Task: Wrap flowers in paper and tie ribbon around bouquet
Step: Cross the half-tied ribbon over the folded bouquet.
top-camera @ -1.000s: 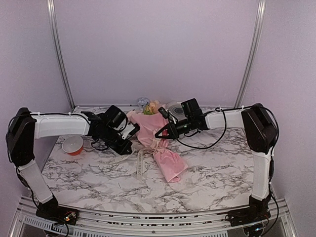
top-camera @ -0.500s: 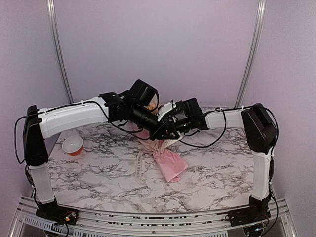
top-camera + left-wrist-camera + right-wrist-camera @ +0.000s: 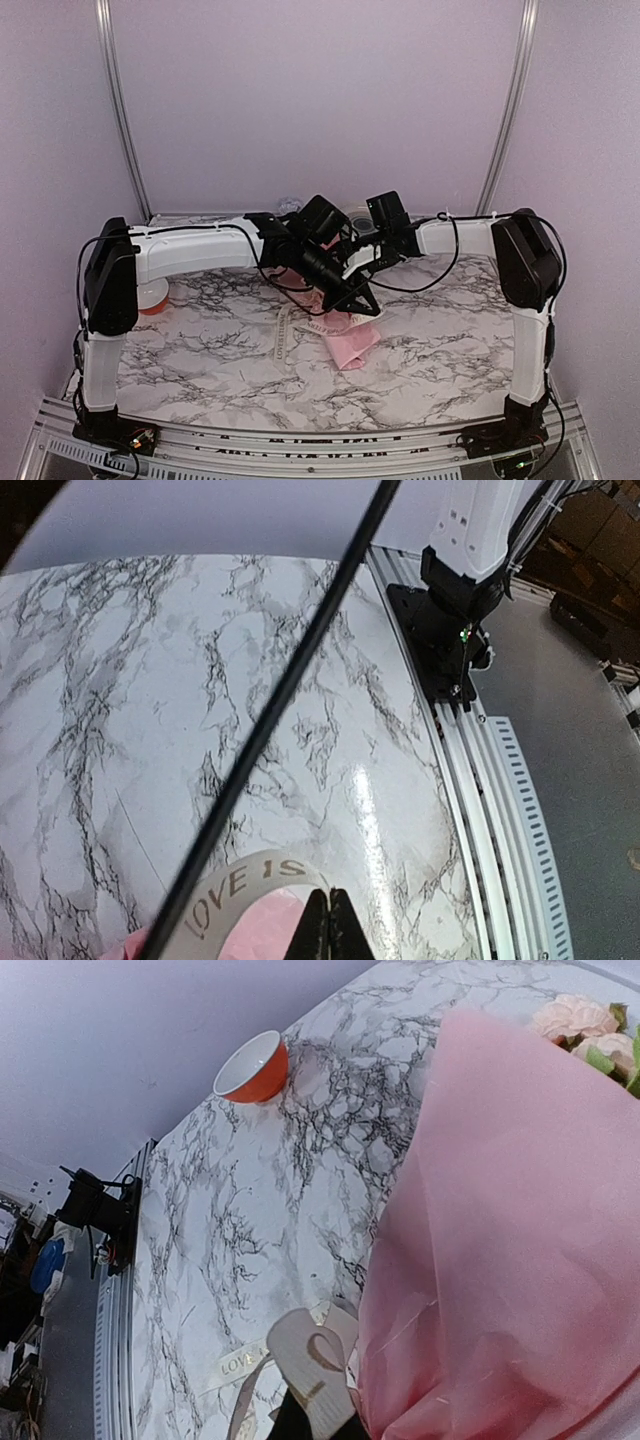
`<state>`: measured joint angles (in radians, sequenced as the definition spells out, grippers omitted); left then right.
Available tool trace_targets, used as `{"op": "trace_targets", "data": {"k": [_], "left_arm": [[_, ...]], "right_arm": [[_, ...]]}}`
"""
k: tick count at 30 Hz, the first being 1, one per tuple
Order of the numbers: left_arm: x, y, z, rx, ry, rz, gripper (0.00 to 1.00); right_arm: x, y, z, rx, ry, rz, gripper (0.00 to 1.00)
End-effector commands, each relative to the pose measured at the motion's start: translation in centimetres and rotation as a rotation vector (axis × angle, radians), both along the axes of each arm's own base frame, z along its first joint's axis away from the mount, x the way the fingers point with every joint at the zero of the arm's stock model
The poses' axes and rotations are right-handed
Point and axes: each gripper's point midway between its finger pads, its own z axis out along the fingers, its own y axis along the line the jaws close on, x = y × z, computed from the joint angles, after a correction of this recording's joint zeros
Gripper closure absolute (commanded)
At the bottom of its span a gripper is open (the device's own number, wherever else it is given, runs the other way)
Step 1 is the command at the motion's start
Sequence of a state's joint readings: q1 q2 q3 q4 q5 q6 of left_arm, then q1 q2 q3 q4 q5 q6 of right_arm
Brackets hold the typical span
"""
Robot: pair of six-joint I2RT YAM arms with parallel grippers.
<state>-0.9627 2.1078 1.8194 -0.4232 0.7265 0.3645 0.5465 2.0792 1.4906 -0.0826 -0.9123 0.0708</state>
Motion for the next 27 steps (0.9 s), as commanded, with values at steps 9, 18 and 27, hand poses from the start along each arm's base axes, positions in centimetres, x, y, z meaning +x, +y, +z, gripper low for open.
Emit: {"op": "trace_targets", "data": {"k": [9, 18, 27], "left_arm": [[4.5, -3.6, -6.7, 0.075, -0.186, 0.219, 1.00], [4.2, -1.9, -4.9, 0.041, -0.286, 0.225, 0.39], [5.1, 1.6, 0.4, -0.140, -0.196, 0.284, 0.27]], "right_arm": [[0.9, -0.3, 2.0, -0.005, -0.048, -0.015, 1.00], [0.6, -0.3, 2.3, -0.001, -0.051, -0.012, 1.00], [0.1, 0.1, 2.4, -0.004, -0.054, -0.027, 1.00]]}}
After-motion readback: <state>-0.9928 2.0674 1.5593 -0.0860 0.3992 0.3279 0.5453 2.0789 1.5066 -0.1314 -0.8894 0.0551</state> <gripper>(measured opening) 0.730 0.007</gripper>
